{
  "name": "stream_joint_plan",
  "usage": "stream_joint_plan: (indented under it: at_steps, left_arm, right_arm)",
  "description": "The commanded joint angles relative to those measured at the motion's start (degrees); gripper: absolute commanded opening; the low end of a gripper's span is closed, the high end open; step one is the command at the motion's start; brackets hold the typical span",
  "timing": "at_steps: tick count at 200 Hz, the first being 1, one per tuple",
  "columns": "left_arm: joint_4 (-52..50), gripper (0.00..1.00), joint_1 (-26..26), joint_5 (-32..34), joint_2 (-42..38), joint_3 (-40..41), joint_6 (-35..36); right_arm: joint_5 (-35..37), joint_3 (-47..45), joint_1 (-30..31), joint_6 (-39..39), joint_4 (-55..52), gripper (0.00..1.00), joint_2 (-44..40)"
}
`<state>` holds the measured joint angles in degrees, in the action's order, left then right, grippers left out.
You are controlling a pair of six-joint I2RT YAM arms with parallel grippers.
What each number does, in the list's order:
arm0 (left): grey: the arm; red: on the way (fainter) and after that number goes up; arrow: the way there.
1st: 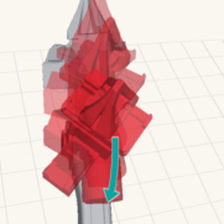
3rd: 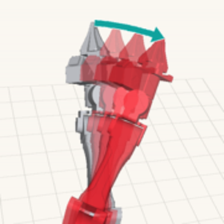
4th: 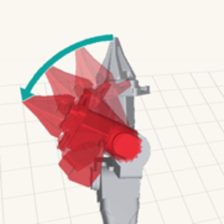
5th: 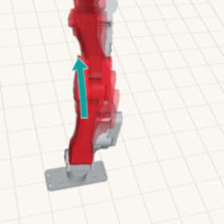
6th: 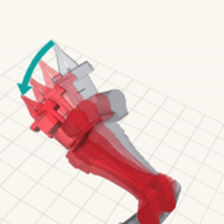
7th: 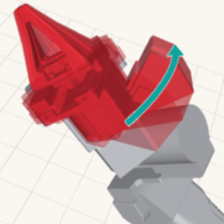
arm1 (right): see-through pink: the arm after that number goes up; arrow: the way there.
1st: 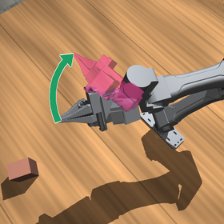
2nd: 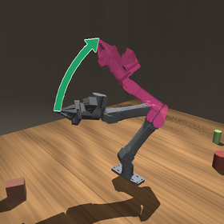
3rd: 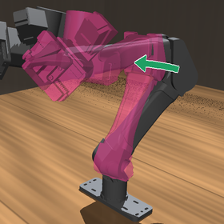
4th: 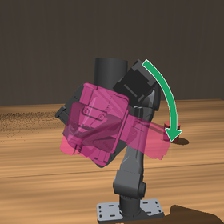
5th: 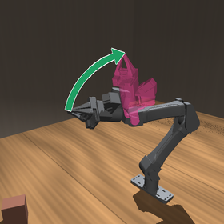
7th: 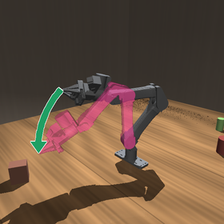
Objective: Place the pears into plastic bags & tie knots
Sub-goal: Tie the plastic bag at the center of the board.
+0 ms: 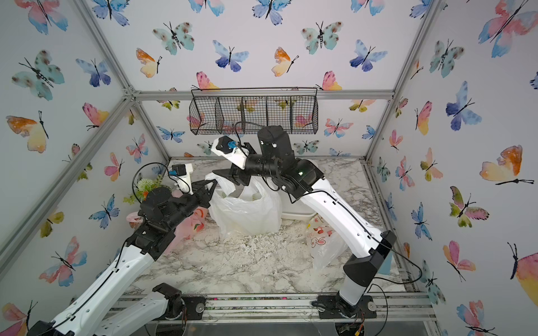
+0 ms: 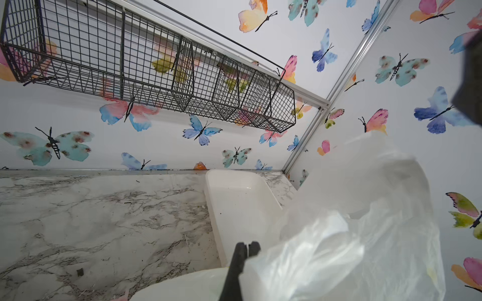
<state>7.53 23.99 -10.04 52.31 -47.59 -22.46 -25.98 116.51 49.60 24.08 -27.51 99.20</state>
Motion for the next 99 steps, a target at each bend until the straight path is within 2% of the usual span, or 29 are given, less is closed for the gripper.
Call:
stream_joint_plan:
  at_steps: [1, 67, 86, 99]
  left_arm:
    - [1.3, 0.0, -0.3, 0.7, -1.3, -0.2, 0.0]
    - [1.1, 0.0, -0.3, -0.4, -1.7, -0.3, 1.8]
    - [1.1, 0.0, -0.3, -0.3, -1.6, -0.2, 2.1]
    - [1.0, 0.0, -0.3, -0.6, -1.6, -0.4, 2.2]
  right_arm:
    - [-0.9, 0.2, 0.0, 2.3, -5.2, 0.61, 2.1]
    - [1.7, -3.0, -1.5, 2.3, -5.2, 0.61, 3.1]
    - [0.6, -3.3, -2.5, 1.9, -5.1, 0.54, 3.5]
    - [0.1, -3.2, -2.4, 1.8, -5.0, 0.45, 3.7]
